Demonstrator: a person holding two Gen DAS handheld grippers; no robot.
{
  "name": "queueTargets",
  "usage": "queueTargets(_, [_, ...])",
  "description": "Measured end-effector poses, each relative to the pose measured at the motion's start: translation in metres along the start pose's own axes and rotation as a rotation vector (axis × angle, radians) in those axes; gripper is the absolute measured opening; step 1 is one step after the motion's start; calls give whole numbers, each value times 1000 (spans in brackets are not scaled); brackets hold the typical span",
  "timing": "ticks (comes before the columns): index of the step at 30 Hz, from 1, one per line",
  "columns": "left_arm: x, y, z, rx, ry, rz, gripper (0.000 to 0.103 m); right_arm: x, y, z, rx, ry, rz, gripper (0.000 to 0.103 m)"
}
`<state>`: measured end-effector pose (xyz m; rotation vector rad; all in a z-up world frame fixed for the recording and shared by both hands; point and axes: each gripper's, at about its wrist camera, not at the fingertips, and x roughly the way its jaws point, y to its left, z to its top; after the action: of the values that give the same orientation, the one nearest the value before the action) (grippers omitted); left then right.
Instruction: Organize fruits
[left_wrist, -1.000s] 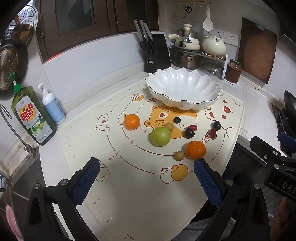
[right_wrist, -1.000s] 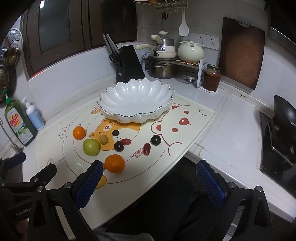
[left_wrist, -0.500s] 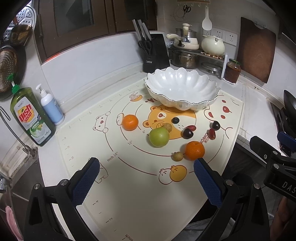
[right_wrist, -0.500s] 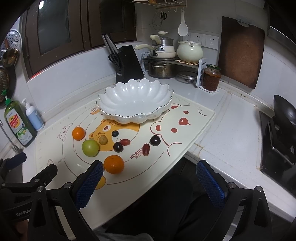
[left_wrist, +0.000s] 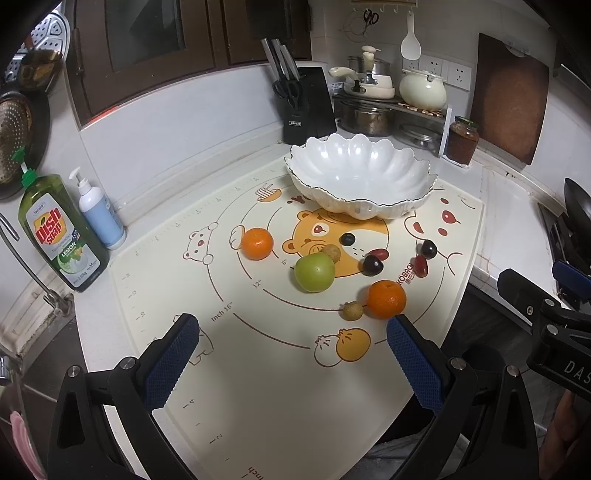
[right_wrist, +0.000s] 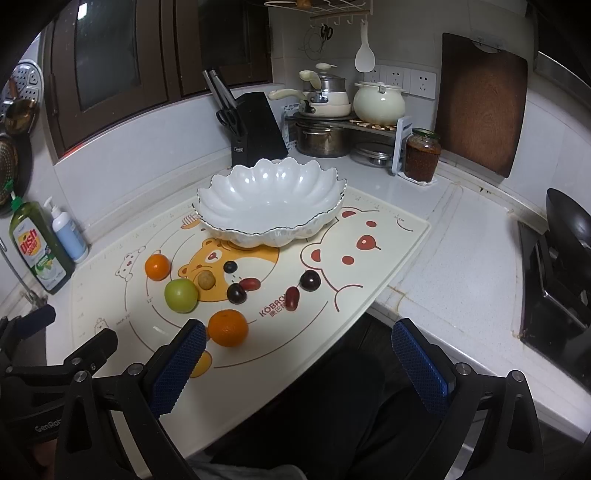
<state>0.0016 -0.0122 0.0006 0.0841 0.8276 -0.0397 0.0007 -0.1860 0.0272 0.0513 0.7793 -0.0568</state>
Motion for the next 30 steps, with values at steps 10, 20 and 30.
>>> queueTargets(10, [-1,-2,-2,2,-2,1,103,0,-1,0,1,-2,1,102])
queueTargets(20, [-1,0,-3,3,4,0,103,-1,0,-1,2,-2,1,102])
queueTargets(30, [0,4,-4,1,11,-1,103,0,0,-1,2,-1,3,102])
